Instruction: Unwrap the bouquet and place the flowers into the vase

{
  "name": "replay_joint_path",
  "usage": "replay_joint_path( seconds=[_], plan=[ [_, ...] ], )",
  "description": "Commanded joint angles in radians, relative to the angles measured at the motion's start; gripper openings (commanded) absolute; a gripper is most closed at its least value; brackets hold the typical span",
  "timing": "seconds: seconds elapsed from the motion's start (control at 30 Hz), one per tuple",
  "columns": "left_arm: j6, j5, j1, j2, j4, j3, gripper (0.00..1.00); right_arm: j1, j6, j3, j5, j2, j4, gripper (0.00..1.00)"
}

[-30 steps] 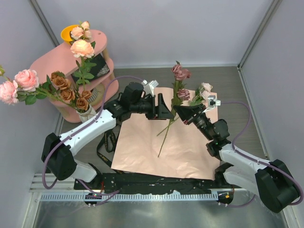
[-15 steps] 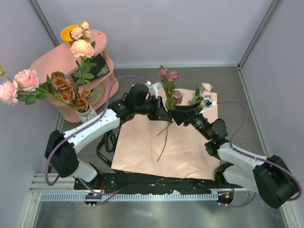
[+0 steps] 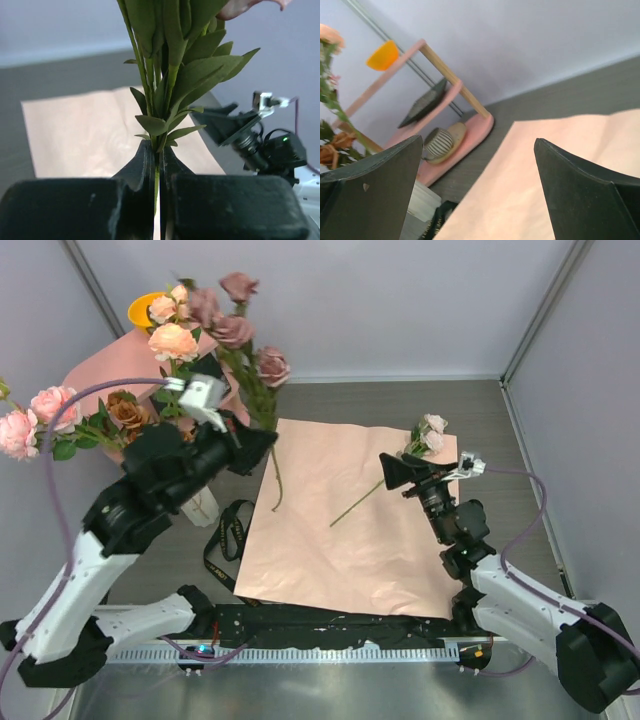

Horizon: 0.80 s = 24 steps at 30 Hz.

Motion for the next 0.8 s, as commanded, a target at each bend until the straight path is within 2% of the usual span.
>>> replay_joint_path(
  seconds=[0.0, 0.1, 0.23, 0.37, 0.47, 0.6, 0.63, 0.77],
  plan=[
    [0.175, -0.178, -0.004, -0.085, -0.075, 0.128, 0.0, -0.001, -0.001, 0.029, 0.029, 0.094, -0.015, 1.0],
    [0.262, -0.26, -0.003, -0.128, -0.124, 0.185, 0.0, -0.001, 0.007, 0.041, 0.013, 0.119, -0.015, 1.0],
    [0.38, -0.457, -0.003, -0.222, -0.11, 0.164, 0.0, 0.001, 0.005, 0.043, 0.01, 0.135, -0.015, 1.0],
    [0.453, -0.638, -0.003, -0.346, 0.022, 0.091, 0.0, -0.001, 0.005, 0.047, 0.012, 0.156, -0.014, 1.0],
    [0.494, -0.749, -0.003, -0.366, 0.063, 0.059, 0.0, -0.001, 0.007, 0.049, 0.007, 0.176, -0.008, 1.0],
    [0.504, -0.827, -0.003, -0.412, 0.161, -0.037, 0.0, -0.001, 0.011, 0.052, 0.0, 0.191, -0.003, 1.0],
    [0.513, -0.838, -0.003, -0.426, 0.248, -0.068, 0.0, -0.001, 0.013, 0.052, 0.0, 0.193, -0.002, 1.0],
    [0.52, -0.91, -0.003, -0.451, 0.422, -0.174, 0.0, -0.002, 0.011, 0.052, -0.002, 0.193, -0.002, 1.0]
  ],
)
